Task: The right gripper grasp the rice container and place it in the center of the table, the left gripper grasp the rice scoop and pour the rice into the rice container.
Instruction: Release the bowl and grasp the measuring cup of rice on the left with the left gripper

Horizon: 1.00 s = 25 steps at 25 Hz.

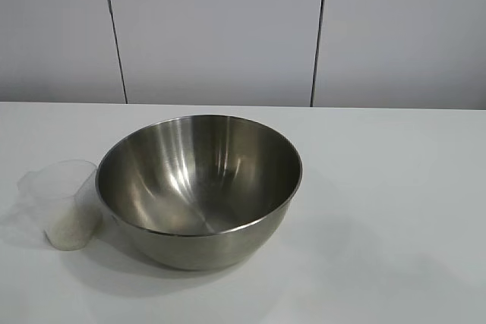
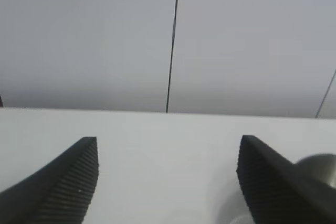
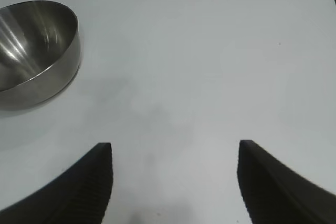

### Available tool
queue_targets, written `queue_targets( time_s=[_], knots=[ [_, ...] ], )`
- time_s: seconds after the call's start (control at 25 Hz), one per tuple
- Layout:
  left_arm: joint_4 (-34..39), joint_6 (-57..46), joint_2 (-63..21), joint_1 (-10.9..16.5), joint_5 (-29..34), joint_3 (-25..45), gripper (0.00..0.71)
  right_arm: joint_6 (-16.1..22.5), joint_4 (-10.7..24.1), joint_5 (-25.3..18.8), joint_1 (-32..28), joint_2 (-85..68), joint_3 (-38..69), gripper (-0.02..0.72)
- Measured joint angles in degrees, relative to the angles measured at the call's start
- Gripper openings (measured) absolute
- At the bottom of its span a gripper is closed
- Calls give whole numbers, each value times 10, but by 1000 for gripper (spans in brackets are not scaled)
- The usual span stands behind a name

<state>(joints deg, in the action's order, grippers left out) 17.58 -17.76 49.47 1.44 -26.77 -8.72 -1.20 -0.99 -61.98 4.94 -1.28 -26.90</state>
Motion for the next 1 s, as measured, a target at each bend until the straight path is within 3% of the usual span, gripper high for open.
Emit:
queue_targets(
  time_s=[0.16, 0.56, 0.8, 1.0],
  knots=[
    [-1, -33, 72, 0, -46, 6, 496, 0, 0, 0, 0, 0, 0, 463],
    [42, -13, 337, 4, -271, 6, 457, 0, 0, 0, 0, 0, 0, 463],
    [114, -1, 461, 61, -367, 6, 456, 0, 0, 0, 0, 0, 0, 463],
    [198, 26, 485, 125, -381, 6, 456, 0, 0, 0, 0, 0, 0, 463]
  ],
)
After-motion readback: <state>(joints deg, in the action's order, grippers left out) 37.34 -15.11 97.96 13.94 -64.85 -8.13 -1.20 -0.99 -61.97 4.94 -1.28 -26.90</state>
